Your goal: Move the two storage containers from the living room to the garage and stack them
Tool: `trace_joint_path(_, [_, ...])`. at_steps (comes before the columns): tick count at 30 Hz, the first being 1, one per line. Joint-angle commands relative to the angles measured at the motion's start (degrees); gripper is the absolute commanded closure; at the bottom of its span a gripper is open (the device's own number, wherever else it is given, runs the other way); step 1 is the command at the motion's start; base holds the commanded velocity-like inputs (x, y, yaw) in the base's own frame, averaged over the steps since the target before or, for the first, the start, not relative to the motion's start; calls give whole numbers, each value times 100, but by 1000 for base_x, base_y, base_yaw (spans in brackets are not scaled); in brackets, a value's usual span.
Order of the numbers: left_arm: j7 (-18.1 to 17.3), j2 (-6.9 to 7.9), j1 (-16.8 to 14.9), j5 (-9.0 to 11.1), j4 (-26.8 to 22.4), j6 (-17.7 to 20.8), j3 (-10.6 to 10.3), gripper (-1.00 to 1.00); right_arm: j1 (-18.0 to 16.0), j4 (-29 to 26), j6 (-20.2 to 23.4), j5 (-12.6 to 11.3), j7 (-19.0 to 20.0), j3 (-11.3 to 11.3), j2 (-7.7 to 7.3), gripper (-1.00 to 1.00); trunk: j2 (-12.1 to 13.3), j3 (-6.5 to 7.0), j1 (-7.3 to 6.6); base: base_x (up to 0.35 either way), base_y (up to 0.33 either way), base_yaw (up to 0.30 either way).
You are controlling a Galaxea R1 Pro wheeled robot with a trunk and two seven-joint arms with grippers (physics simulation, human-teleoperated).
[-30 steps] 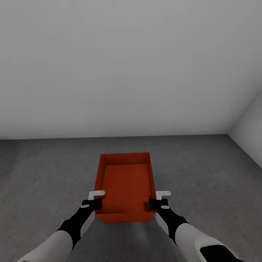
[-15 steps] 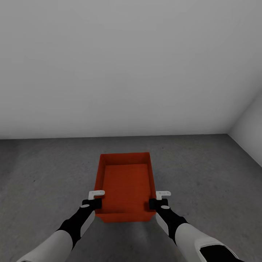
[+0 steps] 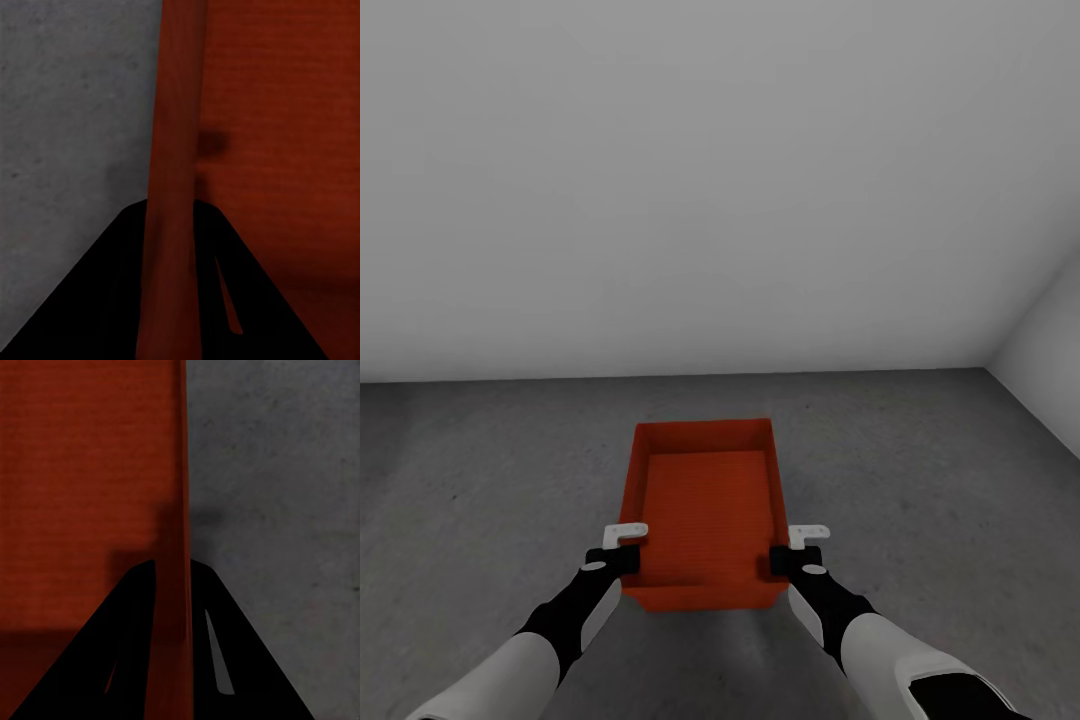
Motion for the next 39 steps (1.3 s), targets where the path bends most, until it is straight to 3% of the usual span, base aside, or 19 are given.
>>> trace_joint_path(1, [57,48,4,48,16,19,369,100,-5,-14,-397,40,-32,-59,-3,100,-1,-5,2,0,0,0])
trace_joint_path(14, [55,53,6,48,16,21,365,100,-4,-14,-391,40,-32,-59,-3,100,-1,-5,2,0,0,0])
trace_joint_path(15, [55,53,8,48,19,25,365,-100,-5,-14,-390,40,-32,-59,-3,-100,-1,-5,2,0,0,0])
trace_joint_path(39, [46,45,7,126,25,27,358,-100,-4,-14,-387,44,-31,-50,-3,-100,-1,-5,2,0,0,0])
